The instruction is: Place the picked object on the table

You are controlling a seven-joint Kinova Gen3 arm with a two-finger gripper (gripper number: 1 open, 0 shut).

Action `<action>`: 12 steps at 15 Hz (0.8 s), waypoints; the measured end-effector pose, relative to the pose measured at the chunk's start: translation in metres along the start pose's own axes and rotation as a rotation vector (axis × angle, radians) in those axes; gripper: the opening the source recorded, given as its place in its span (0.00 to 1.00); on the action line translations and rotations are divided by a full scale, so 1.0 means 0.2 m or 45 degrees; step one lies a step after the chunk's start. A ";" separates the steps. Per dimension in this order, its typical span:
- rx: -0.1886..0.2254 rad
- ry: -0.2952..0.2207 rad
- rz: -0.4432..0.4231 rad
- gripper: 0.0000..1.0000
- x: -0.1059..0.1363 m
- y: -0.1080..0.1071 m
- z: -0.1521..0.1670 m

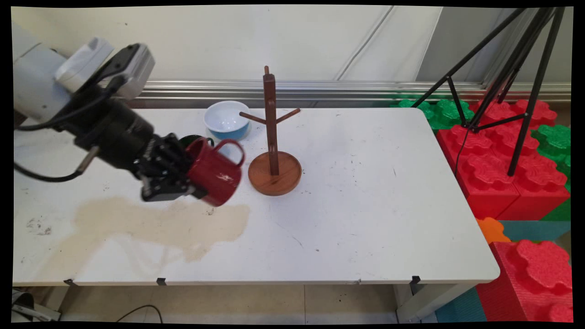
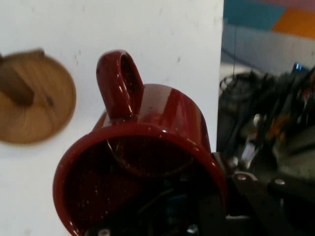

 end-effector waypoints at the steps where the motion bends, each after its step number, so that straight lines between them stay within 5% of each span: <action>1: 0.014 -0.052 0.010 0.00 -0.03 -0.01 -0.02; 12: 0.164 -0.428 0.061 0.00 -0.30 -0.17 -0.10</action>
